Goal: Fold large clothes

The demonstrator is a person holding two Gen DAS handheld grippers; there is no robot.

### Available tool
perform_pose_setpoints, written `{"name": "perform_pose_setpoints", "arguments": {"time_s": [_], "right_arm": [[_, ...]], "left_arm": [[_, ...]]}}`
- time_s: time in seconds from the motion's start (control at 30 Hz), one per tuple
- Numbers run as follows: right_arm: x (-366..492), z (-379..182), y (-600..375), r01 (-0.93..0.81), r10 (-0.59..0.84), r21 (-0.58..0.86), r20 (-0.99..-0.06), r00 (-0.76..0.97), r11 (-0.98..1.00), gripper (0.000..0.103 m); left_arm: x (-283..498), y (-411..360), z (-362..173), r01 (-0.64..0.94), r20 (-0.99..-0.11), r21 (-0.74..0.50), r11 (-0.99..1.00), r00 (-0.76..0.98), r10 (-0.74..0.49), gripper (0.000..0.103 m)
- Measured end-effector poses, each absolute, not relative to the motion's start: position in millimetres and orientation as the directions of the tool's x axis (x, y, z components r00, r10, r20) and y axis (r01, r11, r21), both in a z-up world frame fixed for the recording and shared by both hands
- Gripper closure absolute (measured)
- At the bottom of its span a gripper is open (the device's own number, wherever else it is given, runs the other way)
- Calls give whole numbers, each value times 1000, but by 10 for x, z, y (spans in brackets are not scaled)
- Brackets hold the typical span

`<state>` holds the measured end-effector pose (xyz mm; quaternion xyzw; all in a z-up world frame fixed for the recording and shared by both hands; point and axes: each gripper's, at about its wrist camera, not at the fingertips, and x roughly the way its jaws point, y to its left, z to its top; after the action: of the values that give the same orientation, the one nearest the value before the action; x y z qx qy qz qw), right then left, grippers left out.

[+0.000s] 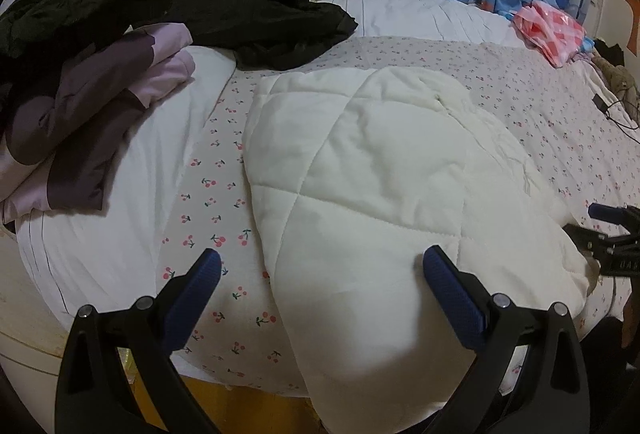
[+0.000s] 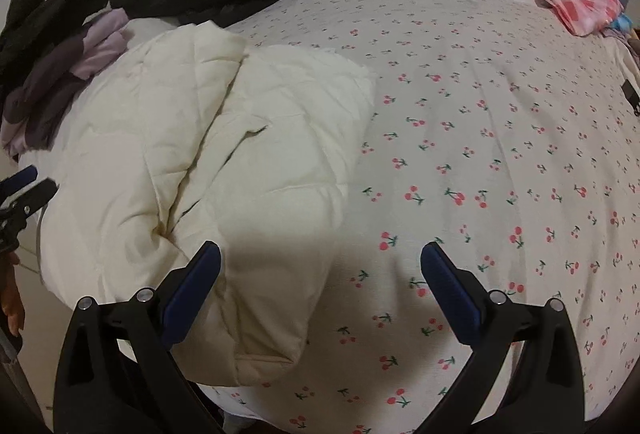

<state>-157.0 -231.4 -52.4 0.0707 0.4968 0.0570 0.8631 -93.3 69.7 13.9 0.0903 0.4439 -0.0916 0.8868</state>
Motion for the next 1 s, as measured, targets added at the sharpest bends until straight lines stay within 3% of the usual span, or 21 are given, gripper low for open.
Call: {"name": "perform_pose_setpoints", "arguments": {"time_s": [0.3,0.43,0.53,0.67,0.73,0.87,1.0], "right_arm": [[-1391,-709,-2679,89,185,251,-871,455,964,6],[-1338,-799,-2671,84,223,283,-878,423,955,6],[-1347,-769,-2581,30,278,319,-864,420,947,6],[-1482,-543,-2328,-32,142,146,-858,494,989,6],[-1625,-369,-2136,-62,41,7,-827,561,998,6],[-1826,-251,-1852,-85,-64,-146,-789,611,986,6],[-1925,-257,-1825,-97,-43,-130,-788,614,987,6]], "left_arm": [[-931,739,138,242,-805,56,969,584,-99,6],[-927,737,148,249,-804,51,967,584,-108,6],[-890,821,159,246,-810,-19,969,564,-159,6],[-852,1016,176,211,-807,-134,968,543,-230,6],[-904,1046,212,180,-792,-57,982,591,-154,6],[-981,1034,194,179,-796,-16,984,593,-121,6],[-1099,1029,157,190,-802,-30,981,581,-136,6]]}}
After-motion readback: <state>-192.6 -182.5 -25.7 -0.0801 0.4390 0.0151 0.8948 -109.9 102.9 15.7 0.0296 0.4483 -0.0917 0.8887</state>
